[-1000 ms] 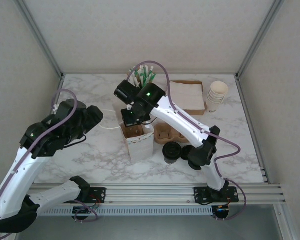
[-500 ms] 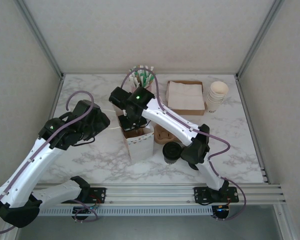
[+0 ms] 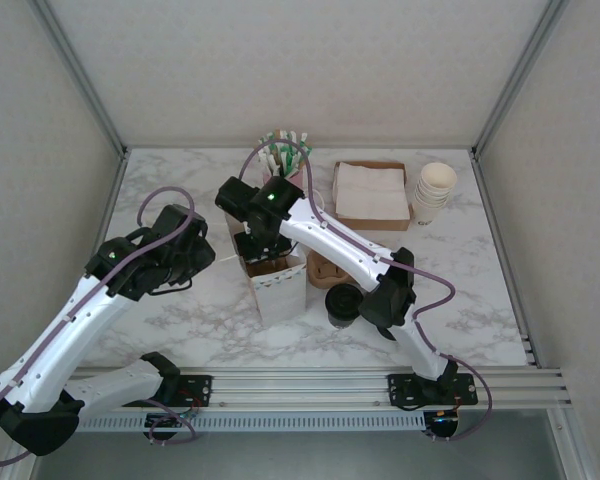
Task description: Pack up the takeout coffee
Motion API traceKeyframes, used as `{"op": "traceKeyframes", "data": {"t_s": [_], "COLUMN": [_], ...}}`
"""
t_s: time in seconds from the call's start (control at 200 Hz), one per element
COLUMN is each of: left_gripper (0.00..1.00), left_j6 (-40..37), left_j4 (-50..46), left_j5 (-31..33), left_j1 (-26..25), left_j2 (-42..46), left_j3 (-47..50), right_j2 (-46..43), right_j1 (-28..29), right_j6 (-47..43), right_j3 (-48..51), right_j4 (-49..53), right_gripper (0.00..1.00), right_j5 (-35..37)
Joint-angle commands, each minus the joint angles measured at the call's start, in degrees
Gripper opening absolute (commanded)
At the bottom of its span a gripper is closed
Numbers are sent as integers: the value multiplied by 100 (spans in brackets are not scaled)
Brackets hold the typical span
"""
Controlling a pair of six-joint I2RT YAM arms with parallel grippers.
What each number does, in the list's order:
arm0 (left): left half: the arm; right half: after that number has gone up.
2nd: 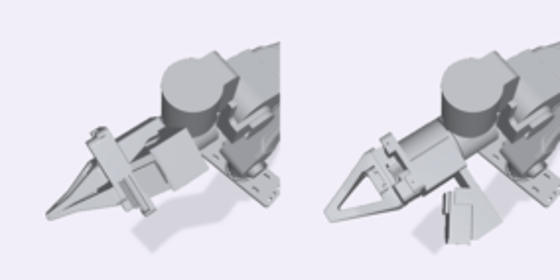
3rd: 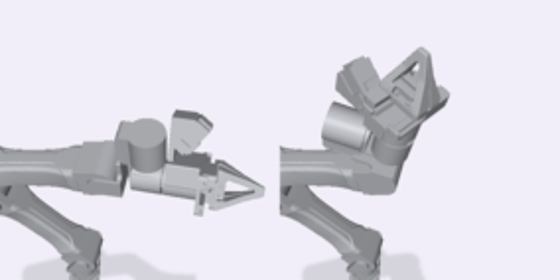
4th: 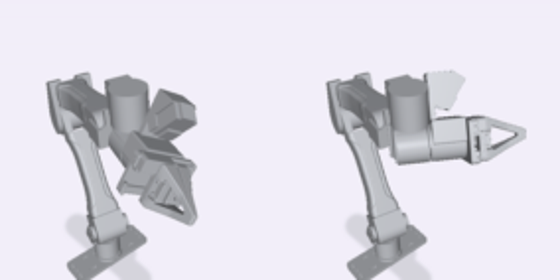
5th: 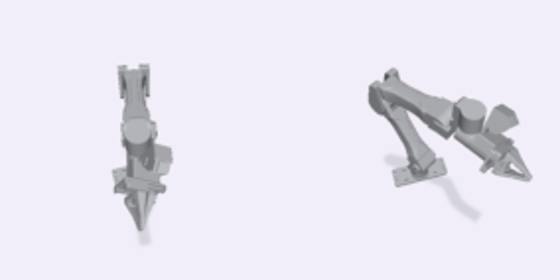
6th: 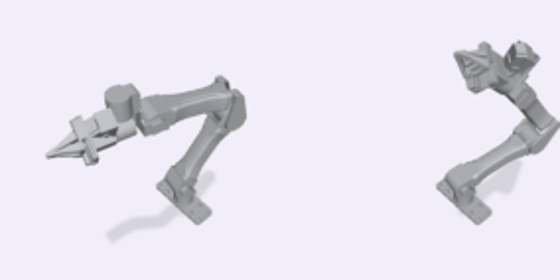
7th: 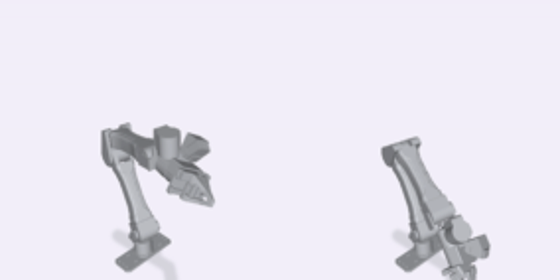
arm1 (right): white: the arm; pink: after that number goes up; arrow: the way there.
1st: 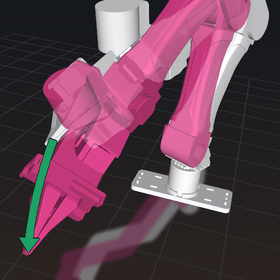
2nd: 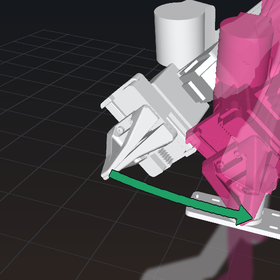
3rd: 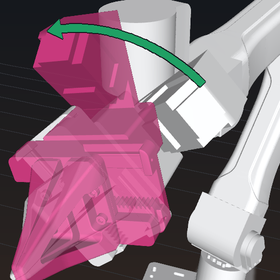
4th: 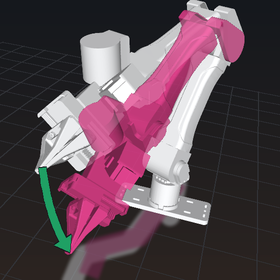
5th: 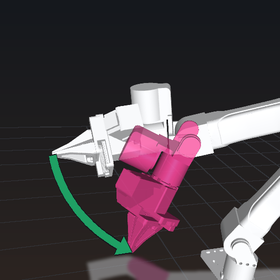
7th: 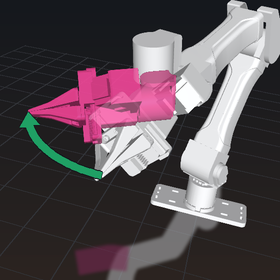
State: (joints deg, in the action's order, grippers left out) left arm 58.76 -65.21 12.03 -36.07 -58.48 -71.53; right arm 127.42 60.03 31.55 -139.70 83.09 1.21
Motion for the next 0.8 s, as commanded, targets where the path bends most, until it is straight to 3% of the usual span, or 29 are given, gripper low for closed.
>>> {"op": "traceKeyframes", "data": {"t_s": [0.0,0.28,0.796], "left_gripper": [21,14,14], "left_j6": [48,-1,-149], "left_j4": [13,79,167], "left_j5": [-43,-118,-361], "left_j1": [-22,-22,-22], "left_j2": [71,49,-176], "left_j3": [95,96,-115], "right_j2": [59,99,186], "right_j1": [-9,-83,-171], "right_j6": [85,66,136], "right_j3": [48,177,336], "right_j4": [-67,-196,-625], "right_gripper": [18,20,24], "right_j5": [-87,208,-76]}}
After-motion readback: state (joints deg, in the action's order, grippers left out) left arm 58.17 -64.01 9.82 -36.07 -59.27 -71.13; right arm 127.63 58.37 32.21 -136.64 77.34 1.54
